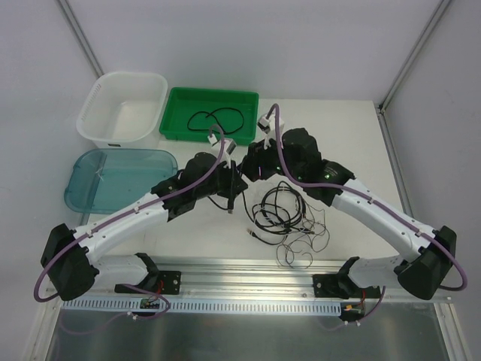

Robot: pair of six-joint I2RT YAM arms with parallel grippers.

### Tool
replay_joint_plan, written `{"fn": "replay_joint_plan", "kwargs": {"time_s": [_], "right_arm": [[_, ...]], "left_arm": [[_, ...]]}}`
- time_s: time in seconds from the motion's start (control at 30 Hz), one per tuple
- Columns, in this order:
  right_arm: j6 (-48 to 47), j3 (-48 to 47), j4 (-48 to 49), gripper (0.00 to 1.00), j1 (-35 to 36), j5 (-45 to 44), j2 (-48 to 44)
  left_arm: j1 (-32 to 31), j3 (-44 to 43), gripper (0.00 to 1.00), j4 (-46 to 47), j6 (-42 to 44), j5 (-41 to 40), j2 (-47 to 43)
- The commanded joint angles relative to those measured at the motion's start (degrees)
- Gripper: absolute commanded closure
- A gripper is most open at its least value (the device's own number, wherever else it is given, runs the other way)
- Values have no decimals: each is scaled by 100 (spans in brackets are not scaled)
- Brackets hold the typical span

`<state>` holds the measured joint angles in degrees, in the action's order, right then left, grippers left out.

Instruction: Untangle the cables

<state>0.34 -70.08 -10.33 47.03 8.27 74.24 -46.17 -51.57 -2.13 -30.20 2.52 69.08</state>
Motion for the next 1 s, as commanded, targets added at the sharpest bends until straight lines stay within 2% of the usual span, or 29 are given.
{"fn": "replay_joint_plan", "kwargs": {"time_s": [0.0, 0.07, 0.17, 0.3, 0.4, 0.5, 0.7, 0.83, 0.97], "right_arm": [[2, 39, -582, 37, 35, -562, -374], [1, 30, -1169, 23, 35, -1115, -515], [-244, 74, -1716, 12, 35, -1407, -927], [-341, 118, -2201, 7, 35, -1915, -1402], [-289, 267, -2334, 7, 35, -1962, -1701], [-280, 846, -1983, 9, 35, -1209, -1948], [378, 1690, -771, 25, 280, -425, -2098], [616, 1980, 3, 25, 649, -632, -1720], [687, 2297, 1233, 25, 887, -652, -1150]], "left_arm": [[-32, -124, 100, 240, 329, -594, -429], [-23, -449, 100, -213, 680, -1049, -492], [-15, -1204, 100, -952, 1295, -1508, -325], [-15, -2170, 100, -1553, 1946, -2237, 61], [-15, -2689, 100, -1807, 2088, -2300, 220], [-15, -2989, 100, -1975, 2071, -2151, 281], [-15, -2973, 100, -2195, 1676, -2046, 211], [-15, -2902, 100, -2291, 1385, -1958, 141], [-23, -2902, 100, -2362, 1209, -1905, 88]]}}
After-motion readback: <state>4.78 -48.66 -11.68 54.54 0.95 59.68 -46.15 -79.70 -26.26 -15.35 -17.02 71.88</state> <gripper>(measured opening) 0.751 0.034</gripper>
